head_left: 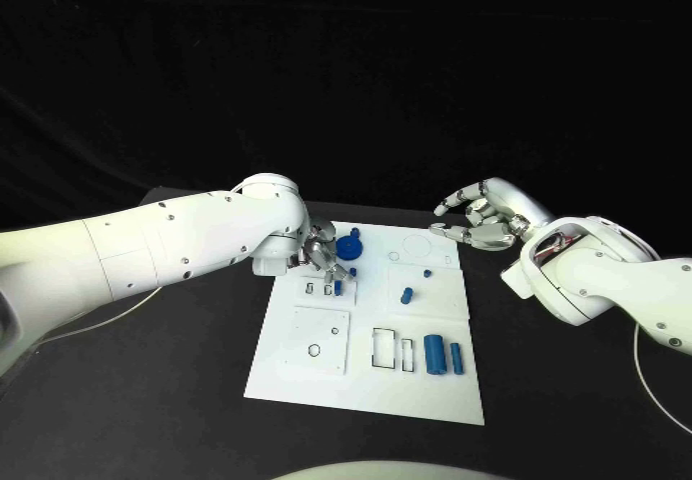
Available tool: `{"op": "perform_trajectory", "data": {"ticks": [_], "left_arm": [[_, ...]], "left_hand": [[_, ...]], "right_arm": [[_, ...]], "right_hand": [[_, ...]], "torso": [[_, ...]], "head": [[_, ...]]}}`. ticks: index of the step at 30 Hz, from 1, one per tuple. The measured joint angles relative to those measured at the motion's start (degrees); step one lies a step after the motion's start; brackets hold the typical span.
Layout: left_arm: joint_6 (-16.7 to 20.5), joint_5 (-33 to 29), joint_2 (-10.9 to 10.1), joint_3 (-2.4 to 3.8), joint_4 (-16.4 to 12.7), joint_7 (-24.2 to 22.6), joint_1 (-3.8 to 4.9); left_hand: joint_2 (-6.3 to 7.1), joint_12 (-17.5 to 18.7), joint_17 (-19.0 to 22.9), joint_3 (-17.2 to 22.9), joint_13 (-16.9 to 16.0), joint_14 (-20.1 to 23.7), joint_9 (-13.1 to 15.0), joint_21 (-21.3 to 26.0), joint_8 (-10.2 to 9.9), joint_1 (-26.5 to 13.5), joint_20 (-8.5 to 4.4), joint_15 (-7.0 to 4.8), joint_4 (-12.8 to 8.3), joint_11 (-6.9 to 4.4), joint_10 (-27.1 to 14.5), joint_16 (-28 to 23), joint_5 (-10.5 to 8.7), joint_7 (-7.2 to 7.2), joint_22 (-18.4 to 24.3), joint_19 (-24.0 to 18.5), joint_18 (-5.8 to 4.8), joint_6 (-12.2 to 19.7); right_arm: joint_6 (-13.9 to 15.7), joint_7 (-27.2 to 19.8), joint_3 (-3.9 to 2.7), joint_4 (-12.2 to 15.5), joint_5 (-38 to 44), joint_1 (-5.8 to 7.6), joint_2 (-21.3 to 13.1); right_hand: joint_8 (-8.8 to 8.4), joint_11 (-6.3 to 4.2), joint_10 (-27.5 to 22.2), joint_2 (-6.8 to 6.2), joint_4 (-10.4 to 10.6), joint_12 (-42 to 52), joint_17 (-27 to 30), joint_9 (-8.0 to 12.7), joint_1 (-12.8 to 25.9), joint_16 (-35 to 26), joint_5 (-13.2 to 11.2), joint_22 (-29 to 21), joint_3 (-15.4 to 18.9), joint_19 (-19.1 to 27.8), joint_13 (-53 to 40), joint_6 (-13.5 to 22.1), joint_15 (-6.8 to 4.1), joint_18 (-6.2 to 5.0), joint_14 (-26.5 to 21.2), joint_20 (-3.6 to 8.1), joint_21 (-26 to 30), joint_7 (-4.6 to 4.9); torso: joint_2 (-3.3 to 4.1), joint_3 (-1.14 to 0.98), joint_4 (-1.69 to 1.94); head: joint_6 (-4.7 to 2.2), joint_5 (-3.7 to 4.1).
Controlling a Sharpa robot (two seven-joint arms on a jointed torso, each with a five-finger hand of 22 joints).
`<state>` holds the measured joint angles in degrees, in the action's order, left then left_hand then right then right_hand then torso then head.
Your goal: Assemble the parts on the task board
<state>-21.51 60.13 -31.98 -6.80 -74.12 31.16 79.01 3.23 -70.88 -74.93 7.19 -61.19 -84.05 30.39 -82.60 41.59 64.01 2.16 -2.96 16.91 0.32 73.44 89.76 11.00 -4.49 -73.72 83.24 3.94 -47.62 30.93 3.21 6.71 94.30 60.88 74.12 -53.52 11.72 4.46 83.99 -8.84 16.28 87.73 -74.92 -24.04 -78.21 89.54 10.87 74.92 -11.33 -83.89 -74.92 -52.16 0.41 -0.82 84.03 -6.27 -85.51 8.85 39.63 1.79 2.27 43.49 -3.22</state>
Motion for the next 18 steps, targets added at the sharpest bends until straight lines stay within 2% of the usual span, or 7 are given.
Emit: {"op": "perform_trajectory", "data": {"ticks": [18], "left_arm": [[-1.2,-0.5,0.9,-0.11,1.1,0.2,-0.34]], "left_hand": [[-0.57,0.0,0.0,0.9,0.0,0.0,0.5,0.0,0.0,1.2,0.0,0.0,-0.2,0.21,-0.2,0.0,0.0,0.0,-0.2,0.0,0.01,0.4]], "right_arm": [[-0.3,0.3,0.03,-0.2,0.1,-0.05,0.3]], "right_hand": [[0.0,0.0,0.0,0.0,0.0,0.0,0.0,0.0,0.0,0.0,0.0,0.0,0.0,0.0,0.0,0.0,0.0,0.0,0.0,0.0,0.0,0.0]], "torso": [[0.09,-0.04,-0.01]], "head": [[0.46,-0.03]]}}
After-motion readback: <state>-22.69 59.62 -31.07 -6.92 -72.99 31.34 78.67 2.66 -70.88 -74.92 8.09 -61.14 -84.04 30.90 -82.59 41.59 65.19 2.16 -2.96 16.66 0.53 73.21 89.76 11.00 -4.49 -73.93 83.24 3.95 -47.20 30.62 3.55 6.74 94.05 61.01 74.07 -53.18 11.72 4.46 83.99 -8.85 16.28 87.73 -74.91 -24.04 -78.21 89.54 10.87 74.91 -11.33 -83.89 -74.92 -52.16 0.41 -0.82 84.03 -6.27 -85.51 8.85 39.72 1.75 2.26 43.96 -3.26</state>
